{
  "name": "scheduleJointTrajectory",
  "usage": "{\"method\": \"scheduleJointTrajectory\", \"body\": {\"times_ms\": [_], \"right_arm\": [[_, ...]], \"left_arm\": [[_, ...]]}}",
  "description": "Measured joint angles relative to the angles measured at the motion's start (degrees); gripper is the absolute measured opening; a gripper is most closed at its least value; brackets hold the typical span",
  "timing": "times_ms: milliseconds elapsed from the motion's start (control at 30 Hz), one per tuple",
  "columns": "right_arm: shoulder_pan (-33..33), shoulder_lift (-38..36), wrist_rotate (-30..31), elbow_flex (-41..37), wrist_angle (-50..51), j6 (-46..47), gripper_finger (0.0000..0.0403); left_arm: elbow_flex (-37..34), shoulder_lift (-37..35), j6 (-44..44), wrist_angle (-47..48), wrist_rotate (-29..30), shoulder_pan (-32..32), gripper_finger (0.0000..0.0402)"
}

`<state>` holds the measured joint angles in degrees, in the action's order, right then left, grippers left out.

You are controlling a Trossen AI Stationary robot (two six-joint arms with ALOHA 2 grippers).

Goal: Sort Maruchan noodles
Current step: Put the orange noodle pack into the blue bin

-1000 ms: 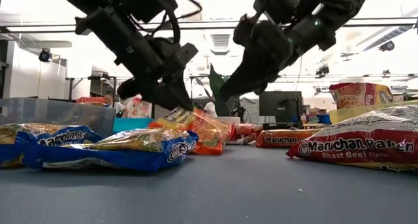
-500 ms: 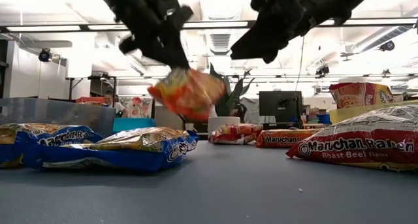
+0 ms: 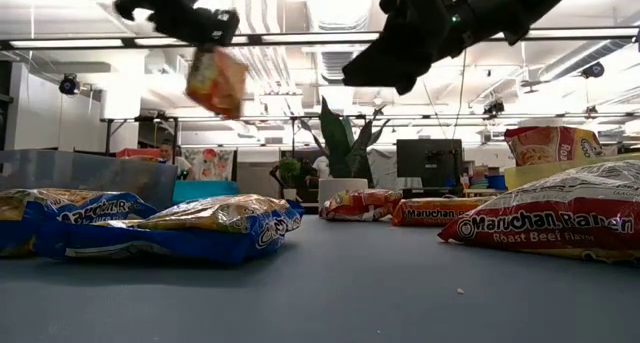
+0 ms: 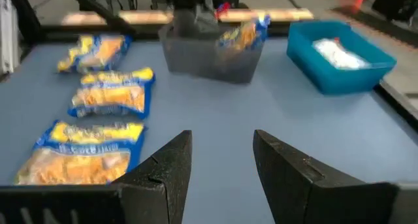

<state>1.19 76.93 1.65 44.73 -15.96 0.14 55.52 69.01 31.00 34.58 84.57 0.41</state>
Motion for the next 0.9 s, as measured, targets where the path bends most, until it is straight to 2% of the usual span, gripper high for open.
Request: {"method": "scheduleJointTrajectory", "body": {"times_ms": [67,233,367,467,600,800,900], "right_arm": [[0.1,1.0,0.0,-0.1,-0.6,0.0,0.0155],[0.4,3.3,0.0,0.0,-3.3,0.3,0.0155],[0.6,4.7,0.0,0.0,-4.4,0.3,0.0155],[1.0,4.9,-0.1,-0.1,-4.6,0.3,0.0155],[1.5,4.9,0.0,0.0,-4.5,0.3,0.0155],[2.1,4.9,0.0,0.0,-4.5,0.2,0.0155],[2.3,4.9,0.0,0.0,-4.5,0.2,0.0155]], "left_arm": [[-2.5,-1.3,2.2,-0.3,2.1,4.1,0.0107],[-10.3,-1.8,13.3,-0.6,0.7,15.2,0.0107],[-15.2,-0.7,16.9,-4.9,1.5,23.0,0.0107],[-18.2,0.6,18.3,-10.7,-0.5,27.1,0.0107],[-20.9,2.8,17.5,-18.0,-1.1,30.1,0.0107],[-20.7,7.8,17.8,-19.6,5.4,31.0,0.0107],[-19.5,10.9,18.0,-19.7,5.5,31.3,0.0107]]}}
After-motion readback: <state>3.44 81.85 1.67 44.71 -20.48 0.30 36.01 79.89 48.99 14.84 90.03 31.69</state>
